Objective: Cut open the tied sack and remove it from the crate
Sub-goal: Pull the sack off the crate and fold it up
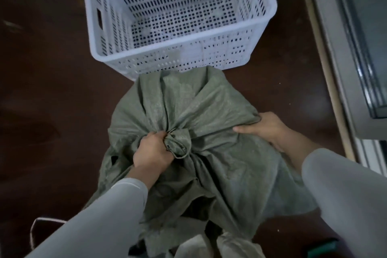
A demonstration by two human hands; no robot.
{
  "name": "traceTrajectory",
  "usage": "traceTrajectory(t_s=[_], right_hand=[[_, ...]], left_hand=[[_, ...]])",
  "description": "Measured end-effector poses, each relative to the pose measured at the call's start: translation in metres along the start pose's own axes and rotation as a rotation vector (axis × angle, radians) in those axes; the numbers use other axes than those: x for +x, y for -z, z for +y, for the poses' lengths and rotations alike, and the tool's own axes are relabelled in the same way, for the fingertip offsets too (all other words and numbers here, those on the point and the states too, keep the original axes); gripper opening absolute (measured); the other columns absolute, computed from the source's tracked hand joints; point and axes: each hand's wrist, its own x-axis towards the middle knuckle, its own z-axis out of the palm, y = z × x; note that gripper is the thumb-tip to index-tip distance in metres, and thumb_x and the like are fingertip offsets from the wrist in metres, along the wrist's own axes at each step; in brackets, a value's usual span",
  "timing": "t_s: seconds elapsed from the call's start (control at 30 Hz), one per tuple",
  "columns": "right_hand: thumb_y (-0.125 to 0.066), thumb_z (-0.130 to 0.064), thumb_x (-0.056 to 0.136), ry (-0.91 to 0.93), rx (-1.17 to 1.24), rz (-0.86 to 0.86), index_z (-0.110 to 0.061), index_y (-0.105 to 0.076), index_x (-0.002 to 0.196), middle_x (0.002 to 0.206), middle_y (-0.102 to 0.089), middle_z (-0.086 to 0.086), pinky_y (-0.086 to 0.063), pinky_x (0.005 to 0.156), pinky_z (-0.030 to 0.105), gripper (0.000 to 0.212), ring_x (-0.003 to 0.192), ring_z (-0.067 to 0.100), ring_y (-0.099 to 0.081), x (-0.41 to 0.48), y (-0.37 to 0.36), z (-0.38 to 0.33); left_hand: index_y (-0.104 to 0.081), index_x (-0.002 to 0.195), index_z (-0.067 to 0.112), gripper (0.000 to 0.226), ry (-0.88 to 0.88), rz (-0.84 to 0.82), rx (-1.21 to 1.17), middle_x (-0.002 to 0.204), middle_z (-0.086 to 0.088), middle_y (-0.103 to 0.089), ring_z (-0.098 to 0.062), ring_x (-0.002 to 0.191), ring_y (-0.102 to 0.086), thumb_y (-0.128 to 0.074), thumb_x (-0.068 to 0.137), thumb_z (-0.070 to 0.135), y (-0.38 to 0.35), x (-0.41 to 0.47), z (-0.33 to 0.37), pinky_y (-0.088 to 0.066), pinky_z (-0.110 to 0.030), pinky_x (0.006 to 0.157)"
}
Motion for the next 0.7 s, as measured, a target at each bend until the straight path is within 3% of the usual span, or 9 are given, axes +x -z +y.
traceTrajectory(t_s=[0.13,0.33,0.4,0.5,0.53,0.63,0.7], right_hand=[[-0.081,-0.015,0.071,0.051,-0.114,0.115,0.001,-0.069,0.104,0.101,-0.071,0.018,-0.053,0.088,0.034,0.038,0.092,0.028,-0.068,-0.043,0.009,-0.028],[-0.077,-0.014,0.075,0.125,-0.167,0.202,-0.001,-0.071,0.102,0.097,-0.071,0.017,-0.052,0.087,0.034,0.030,0.083,0.024,-0.065,-0.124,0.046,-0.071],[-0.078,-0.015,0.074,0.165,-0.194,0.278,-0.001,-0.072,0.100,0.090,-0.070,0.015,-0.054,0.085,0.035,0.029,0.082,0.024,-0.065,-0.153,0.068,-0.090],[-0.077,-0.017,0.075,0.238,-0.242,0.406,0.000,-0.071,0.101,0.084,-0.066,0.010,-0.051,0.068,0.021,0.031,0.080,0.020,-0.062,-0.199,0.105,-0.121],[-0.077,-0.016,0.075,0.263,-0.226,0.438,0.000,-0.071,0.102,0.088,-0.068,0.010,-0.052,0.069,0.020,0.032,0.084,0.021,-0.063,-0.213,0.117,-0.131],[-0.077,-0.016,0.075,0.310,-0.145,0.515,-0.002,-0.070,0.107,0.100,-0.071,0.017,-0.052,0.092,0.039,0.036,0.096,0.030,-0.067,-0.254,0.150,-0.161],[-0.077,-0.017,0.076,0.343,-0.134,0.558,-0.003,-0.071,0.103,0.098,-0.072,0.017,-0.052,0.091,0.042,0.032,0.093,0.031,-0.067,-0.281,0.168,-0.180]], left_hand=[[-0.058,0.112,0.021,0.032,-0.037,0.030,0.043,0.121,-0.005,-0.053,-0.028,0.119,-0.049,-0.062,0.082,0.032,0.038,-0.031,0.005,-0.049,-0.045,0.091],[-0.058,0.107,0.019,0.028,-0.148,0.037,0.074,0.116,-0.006,-0.052,-0.030,0.116,-0.050,-0.060,0.082,0.031,0.087,-0.084,0.039,-0.051,-0.047,0.088],[-0.058,0.108,0.020,0.029,-0.193,0.052,0.064,0.116,-0.006,-0.052,-0.030,0.115,-0.050,-0.060,0.081,0.031,0.103,-0.104,0.061,-0.052,-0.047,0.087],[-0.058,0.112,0.020,0.032,-0.254,0.093,0.015,0.118,-0.007,-0.052,-0.030,0.117,-0.050,-0.060,0.083,0.033,0.131,-0.136,0.103,-0.051,-0.046,0.089],[-0.058,0.113,0.020,0.032,-0.266,0.108,0.002,0.119,-0.007,-0.052,-0.030,0.117,-0.050,-0.059,0.084,0.034,0.140,-0.147,0.116,-0.051,-0.046,0.089],[-0.057,0.114,0.021,0.031,-0.289,0.159,-0.042,0.120,-0.007,-0.051,-0.031,0.118,-0.050,-0.057,0.085,0.033,0.172,-0.179,0.155,-0.049,-0.046,0.089],[-0.057,0.113,0.021,0.030,-0.300,0.196,-0.083,0.120,-0.007,-0.051,-0.031,0.118,-0.050,-0.057,0.085,0.031,0.190,-0.200,0.177,-0.049,-0.046,0.089]])
